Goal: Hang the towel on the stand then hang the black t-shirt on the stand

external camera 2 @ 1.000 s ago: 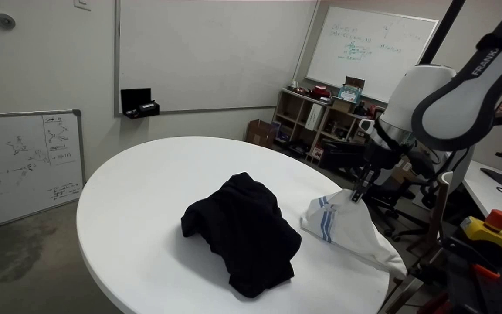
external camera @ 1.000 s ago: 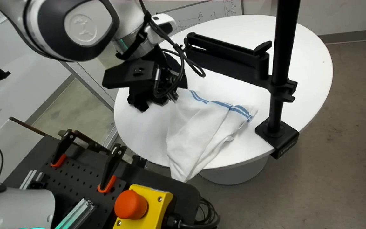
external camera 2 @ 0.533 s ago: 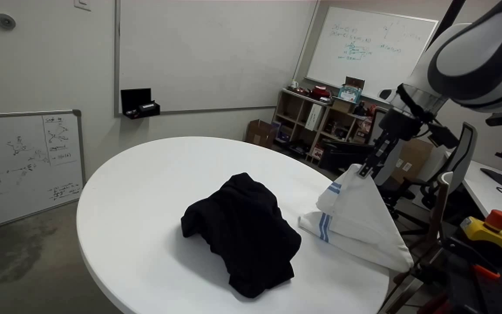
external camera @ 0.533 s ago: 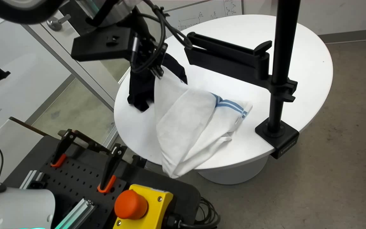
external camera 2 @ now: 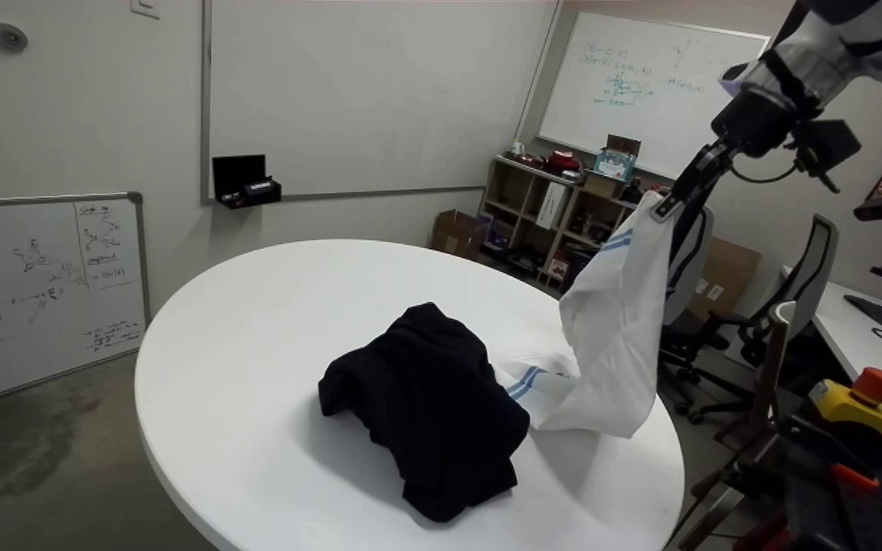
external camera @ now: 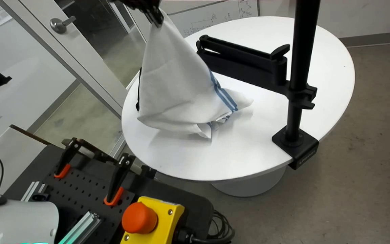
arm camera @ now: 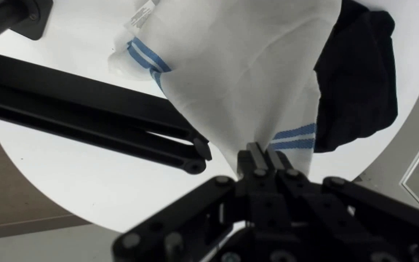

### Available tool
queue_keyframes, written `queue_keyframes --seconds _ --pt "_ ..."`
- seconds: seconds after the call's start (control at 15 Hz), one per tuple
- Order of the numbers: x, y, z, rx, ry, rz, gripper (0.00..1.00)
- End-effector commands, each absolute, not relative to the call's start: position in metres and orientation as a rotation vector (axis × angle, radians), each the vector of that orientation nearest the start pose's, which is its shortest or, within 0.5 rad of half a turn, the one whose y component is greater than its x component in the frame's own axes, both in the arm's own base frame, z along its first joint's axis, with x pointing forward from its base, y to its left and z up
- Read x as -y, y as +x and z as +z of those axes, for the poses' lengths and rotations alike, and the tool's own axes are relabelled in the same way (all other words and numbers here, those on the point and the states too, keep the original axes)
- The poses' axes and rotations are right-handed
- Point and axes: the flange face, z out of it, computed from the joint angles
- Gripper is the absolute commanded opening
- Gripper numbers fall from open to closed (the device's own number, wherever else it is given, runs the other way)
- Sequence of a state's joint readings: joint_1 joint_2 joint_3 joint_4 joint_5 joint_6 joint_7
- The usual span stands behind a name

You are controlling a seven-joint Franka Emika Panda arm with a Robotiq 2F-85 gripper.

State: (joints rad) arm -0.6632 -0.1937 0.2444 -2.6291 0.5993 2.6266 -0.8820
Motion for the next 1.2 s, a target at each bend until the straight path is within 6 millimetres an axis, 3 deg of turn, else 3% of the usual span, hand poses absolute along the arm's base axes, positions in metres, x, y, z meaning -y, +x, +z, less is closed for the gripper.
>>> queue_keyframes --seconds 0.0,0.2,0.4,0.87,1.13 --pt "0.208 0.369 0.373 -0.084 -2.929 -0.581 0.0" --pt "0.227 0.357 0.397 -0.128 -2.921 -0.644 0.0" --pt "0.243 0.359 0.415 -0.215 -2.911 -0.699 0.0" --pt "0.273 0.405 0.456 -0.516 -2.863 -0.853 0.0" --pt "0.287 0.443 0.46 -0.678 -2.862 -0.883 0.0"
